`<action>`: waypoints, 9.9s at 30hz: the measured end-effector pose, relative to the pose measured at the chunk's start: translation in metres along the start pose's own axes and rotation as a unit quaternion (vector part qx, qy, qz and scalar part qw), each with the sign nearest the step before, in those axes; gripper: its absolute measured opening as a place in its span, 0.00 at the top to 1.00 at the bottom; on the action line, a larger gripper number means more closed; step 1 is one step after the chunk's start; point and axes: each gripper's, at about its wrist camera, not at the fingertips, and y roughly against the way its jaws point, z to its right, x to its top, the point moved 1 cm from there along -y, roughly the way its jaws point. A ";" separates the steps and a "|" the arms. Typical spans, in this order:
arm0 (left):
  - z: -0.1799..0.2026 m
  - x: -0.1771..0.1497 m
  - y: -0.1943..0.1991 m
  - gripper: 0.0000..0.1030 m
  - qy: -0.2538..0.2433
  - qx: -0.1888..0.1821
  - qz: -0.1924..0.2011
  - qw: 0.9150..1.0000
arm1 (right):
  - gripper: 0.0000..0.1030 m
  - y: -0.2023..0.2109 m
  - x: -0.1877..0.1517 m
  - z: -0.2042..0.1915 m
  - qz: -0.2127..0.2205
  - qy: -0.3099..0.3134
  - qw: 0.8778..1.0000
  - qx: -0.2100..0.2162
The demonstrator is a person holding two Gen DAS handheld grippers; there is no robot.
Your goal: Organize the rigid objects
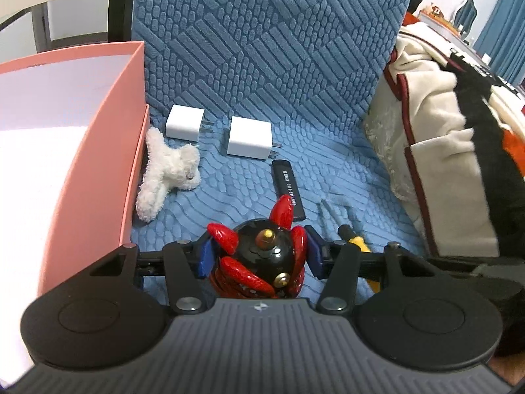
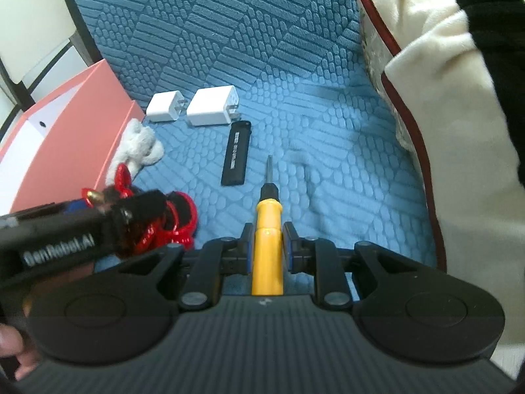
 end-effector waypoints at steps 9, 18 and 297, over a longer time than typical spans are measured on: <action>-0.004 0.008 0.028 0.42 0.004 -0.004 0.007 1.000 | 0.79 0.025 -0.004 -0.012 0.011 0.007 1.000 0.002; -0.016 0.024 0.057 0.42 0.009 -0.012 0.017 1.000 | 0.79 0.052 0.008 -0.028 0.033 0.019 0.999 0.007; 0.008 0.016 -0.050 0.39 -0.003 0.024 -0.051 0.998 | 0.75 -0.072 0.076 0.025 -0.035 0.014 0.999 0.000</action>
